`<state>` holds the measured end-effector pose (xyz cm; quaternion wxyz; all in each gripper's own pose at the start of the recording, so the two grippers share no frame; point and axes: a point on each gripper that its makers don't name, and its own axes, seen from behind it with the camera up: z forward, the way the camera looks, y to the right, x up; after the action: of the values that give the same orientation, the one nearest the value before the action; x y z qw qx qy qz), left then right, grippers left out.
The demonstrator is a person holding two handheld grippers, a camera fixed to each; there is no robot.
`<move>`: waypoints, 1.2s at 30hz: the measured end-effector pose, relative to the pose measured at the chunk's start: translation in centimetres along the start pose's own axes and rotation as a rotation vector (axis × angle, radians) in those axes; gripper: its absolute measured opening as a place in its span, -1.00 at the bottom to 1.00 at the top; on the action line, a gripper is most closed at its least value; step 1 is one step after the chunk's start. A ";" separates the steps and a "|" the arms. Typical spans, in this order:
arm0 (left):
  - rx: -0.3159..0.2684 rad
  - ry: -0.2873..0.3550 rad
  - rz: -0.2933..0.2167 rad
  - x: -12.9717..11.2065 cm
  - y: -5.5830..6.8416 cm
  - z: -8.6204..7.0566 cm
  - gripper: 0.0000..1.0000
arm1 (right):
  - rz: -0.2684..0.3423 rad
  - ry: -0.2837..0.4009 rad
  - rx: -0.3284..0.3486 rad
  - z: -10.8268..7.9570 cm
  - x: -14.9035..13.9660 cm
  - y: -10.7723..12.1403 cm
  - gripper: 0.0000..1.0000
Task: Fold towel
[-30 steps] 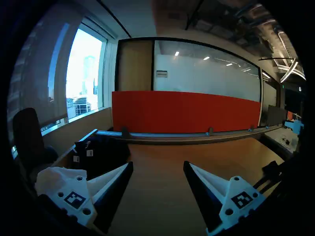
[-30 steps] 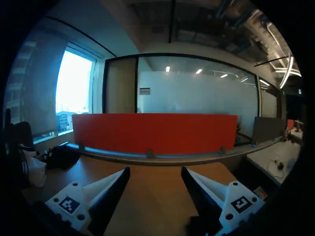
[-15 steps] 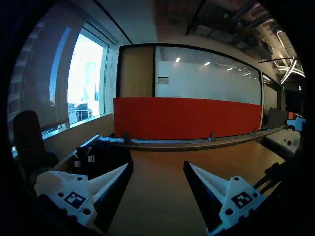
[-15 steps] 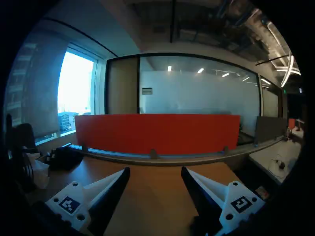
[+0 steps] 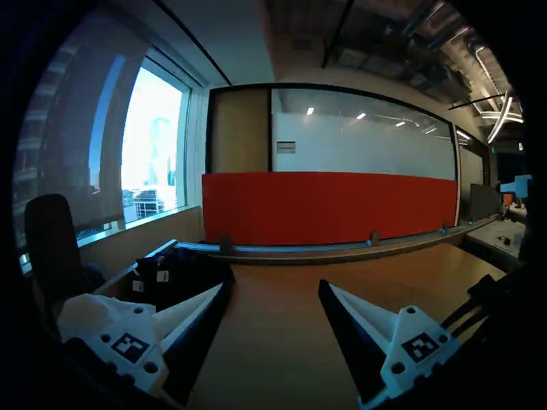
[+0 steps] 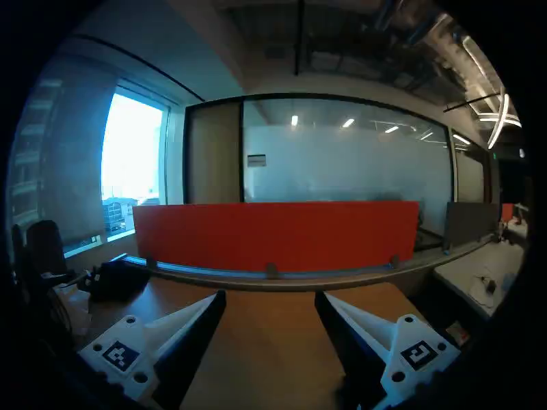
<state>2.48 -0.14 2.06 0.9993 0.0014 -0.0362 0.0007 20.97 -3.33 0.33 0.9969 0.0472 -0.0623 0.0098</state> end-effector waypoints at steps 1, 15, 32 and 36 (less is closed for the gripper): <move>0.002 0.003 -0.001 -0.3 -0.1 0.0 0.88 | -0.001 0.000 -0.002 0.0 0.0 -0.1 1.00; 0.023 0.024 -0.017 -5.5 -1.4 0.2 0.88 | -0.010 0.012 -0.033 0.0 -0.4 -0.3 1.00; 0.032 0.054 0.000 -10.9 -1.1 0.7 0.88 | -0.012 0.016 -0.016 1.0 -3.3 -1.1 1.00; 0.038 0.059 0.004 -11.9 -1.1 0.9 0.88 | -0.017 0.017 -0.014 1.2 -3.8 -1.1 1.00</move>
<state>-9.41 -1.23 2.07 0.9998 0.0202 -0.0067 0.0035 17.05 -4.63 0.88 0.9978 0.0406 -0.0533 0.0015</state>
